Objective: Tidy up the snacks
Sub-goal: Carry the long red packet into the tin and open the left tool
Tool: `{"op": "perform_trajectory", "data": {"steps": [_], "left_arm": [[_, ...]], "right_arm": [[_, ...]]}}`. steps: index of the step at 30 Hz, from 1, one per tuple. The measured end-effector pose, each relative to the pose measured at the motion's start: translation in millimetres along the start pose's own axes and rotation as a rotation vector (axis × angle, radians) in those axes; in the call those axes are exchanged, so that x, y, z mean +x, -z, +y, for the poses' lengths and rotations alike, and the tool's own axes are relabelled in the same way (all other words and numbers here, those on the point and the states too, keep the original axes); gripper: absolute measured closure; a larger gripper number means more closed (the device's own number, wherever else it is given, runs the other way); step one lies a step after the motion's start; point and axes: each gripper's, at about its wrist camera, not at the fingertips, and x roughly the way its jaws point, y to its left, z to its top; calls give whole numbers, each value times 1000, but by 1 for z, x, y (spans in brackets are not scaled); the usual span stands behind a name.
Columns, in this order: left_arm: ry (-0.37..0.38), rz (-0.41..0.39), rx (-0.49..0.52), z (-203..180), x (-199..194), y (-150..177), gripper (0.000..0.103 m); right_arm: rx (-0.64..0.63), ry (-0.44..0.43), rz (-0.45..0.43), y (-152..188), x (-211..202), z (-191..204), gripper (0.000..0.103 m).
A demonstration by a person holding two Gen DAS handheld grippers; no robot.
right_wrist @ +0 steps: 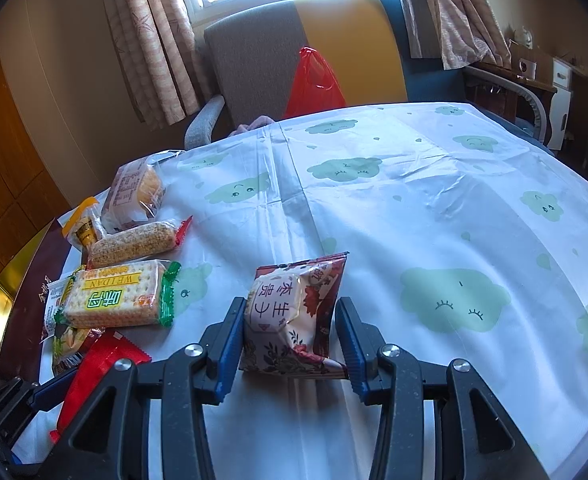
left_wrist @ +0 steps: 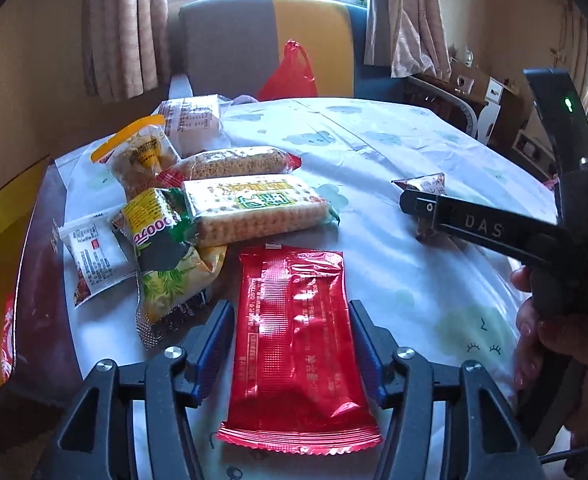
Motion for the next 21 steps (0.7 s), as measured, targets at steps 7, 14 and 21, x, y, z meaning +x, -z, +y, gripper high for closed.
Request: {"op": "perform_trajectory", "data": {"steps": [7, 14, 21], "left_arm": [[-26, 11, -4, 1, 2, -1, 34], [-43, -35, 80, -14, -9, 8, 61], [-28, -52, 39, -8, -19, 15, 63]], "right_arm": [[0, 1, 0, 0, 0, 0, 58], [-1, 1, -1, 0, 0, 0, 58], [-2, 2, -1, 0, 0, 0, 58]]}}
